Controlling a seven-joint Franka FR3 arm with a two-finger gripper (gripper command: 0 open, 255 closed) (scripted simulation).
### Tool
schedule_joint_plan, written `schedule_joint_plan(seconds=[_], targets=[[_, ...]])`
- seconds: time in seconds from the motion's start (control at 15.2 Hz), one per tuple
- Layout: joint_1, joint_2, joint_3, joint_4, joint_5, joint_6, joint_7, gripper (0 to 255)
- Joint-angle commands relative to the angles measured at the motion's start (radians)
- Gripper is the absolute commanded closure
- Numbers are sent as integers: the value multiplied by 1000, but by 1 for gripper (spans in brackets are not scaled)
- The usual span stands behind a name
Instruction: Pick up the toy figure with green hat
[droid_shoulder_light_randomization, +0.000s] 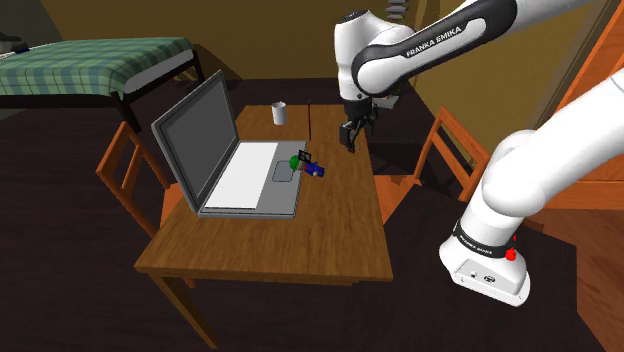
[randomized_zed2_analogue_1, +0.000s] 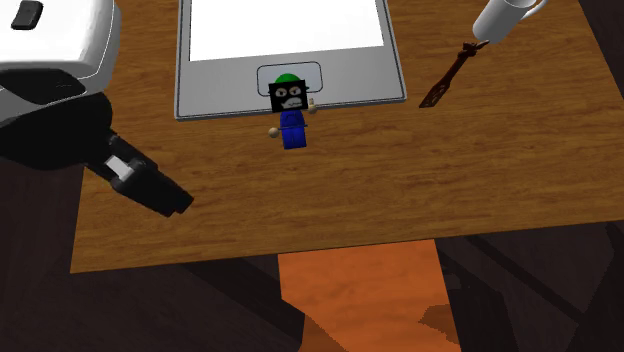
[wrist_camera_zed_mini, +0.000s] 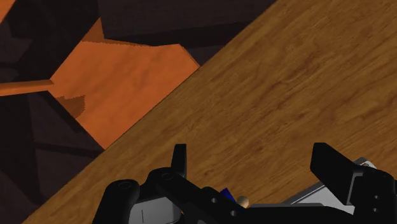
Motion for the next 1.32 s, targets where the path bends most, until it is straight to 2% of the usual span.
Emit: schedule_joint_plan(seconds=[0.0,0.26,0.59,0.86,1.06,1.12,1.25], targets=[[-12,65,24,-1,-26,82,61,0],[-45,220,70,36,-108,218,201,0],[-81,428,105,127,-270,337,408,0],[-80,596,96,234,-421,383,580,0],[-61,717,69,331,-521,397,694,0],[-52,757,58,365,-549,399,727,0],[-47,775,51,372,-562,408,742,0]])
